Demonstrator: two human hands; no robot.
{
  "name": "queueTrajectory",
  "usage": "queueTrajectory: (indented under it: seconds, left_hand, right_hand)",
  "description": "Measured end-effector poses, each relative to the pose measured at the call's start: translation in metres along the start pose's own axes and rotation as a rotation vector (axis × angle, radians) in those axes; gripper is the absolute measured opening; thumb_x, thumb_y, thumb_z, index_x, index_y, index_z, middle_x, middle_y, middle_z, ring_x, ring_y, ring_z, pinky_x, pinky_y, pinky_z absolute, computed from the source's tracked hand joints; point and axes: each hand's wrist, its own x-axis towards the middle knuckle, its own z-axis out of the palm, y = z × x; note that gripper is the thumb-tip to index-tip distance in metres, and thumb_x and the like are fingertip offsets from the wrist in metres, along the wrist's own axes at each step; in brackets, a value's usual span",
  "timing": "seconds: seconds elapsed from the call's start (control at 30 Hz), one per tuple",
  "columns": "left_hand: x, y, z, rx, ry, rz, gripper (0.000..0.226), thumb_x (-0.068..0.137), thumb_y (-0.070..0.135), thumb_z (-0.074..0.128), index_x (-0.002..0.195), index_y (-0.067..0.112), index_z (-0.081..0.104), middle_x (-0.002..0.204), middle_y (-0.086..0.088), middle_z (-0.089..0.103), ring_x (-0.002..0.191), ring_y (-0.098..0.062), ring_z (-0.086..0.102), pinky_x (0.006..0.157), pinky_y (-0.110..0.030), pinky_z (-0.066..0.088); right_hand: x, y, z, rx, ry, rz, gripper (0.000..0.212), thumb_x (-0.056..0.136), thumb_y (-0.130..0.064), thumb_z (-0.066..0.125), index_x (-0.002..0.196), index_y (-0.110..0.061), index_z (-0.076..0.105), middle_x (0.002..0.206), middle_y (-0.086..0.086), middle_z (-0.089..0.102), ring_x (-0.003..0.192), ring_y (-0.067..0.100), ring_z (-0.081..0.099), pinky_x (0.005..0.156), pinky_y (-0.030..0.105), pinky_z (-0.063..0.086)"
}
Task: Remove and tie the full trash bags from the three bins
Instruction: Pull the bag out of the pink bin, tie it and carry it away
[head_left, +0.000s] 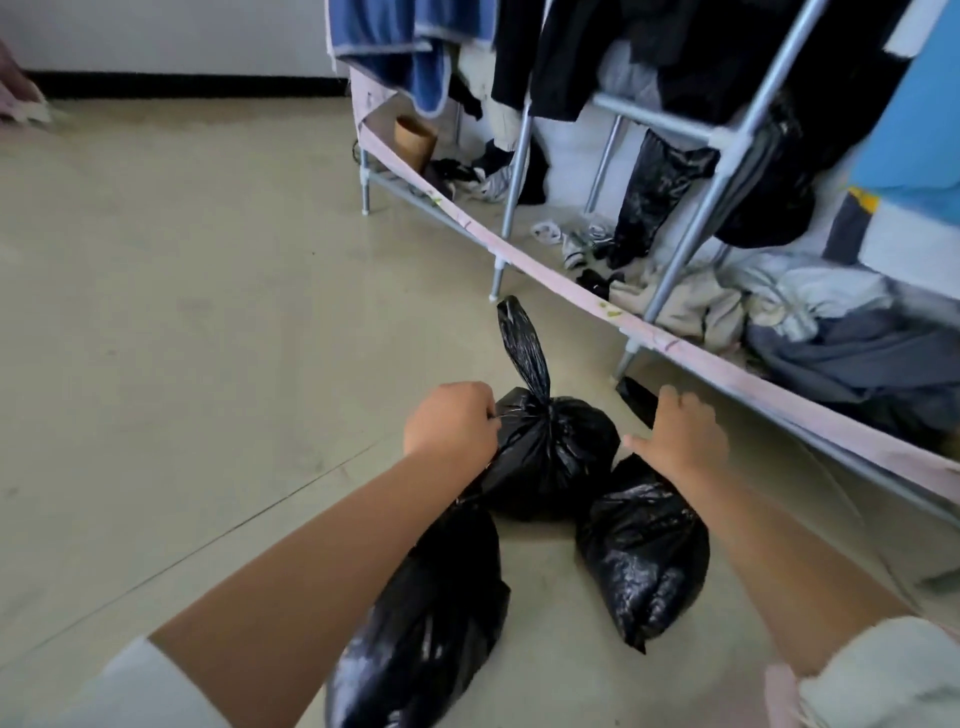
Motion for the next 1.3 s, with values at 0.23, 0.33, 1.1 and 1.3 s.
queueTrajectory:
  seconds: [0.23,0.33,1.1,1.3]
  left_hand:
    - [0.05,0.003,0.035,-0.022,0.003,-0.143,0.021,0.093,0.014,0.047,0.105,0.009,0.063,0.112,-0.008,0.064,0.102,-0.026,0.06,0.08,-0.032,0.049]
    - [0.062,-0.007,0.044,0.0,0.005,-0.202,0.021,0.092,0.013,0.047,0.105,0.009,0.062,0.111,-0.007,0.064,0.101,-0.025,0.06,0.075,-0.028,0.046]
    - [0.04,-0.034,0.003,0.181,-0.172,-0.267,0.027,0.09,0.003,0.044,0.11,0.011,0.061,0.107,-0.007,0.061,0.097,-0.027,0.06,0.071,-0.03,0.048]
    - [-0.005,0.017,-0.105,0.519,-0.344,-0.128,0.031,0.085,-0.007,0.048,0.112,0.005,0.059,0.116,-0.01,0.06,0.11,-0.027,0.056,0.073,-0.029,0.043]
  right_hand:
    - [0.077,-0.02,0.035,0.413,-0.105,-0.042,0.033,0.094,-0.019,0.041,0.077,0.003,0.059,0.08,0.016,0.06,0.088,0.036,0.056,0.067,0.031,0.036]
    - [0.106,-0.049,0.032,0.629,-0.172,-0.027,0.032,0.091,-0.013,0.041,0.062,-0.001,0.046,0.061,0.012,0.045,0.079,0.031,0.05,0.061,0.035,0.035]
    - [0.069,-0.127,-0.03,0.215,-0.21,-0.251,0.012,0.085,-0.006,0.05,0.077,-0.004,0.057,0.08,0.011,0.056,0.081,0.03,0.056,0.059,0.024,0.039]
    - [-0.018,-0.127,-0.122,-0.191,-0.19,-0.571,0.029,0.09,0.004,0.04,0.116,-0.001,0.052,0.118,0.018,0.054,0.105,0.032,0.055,0.073,0.034,0.045]
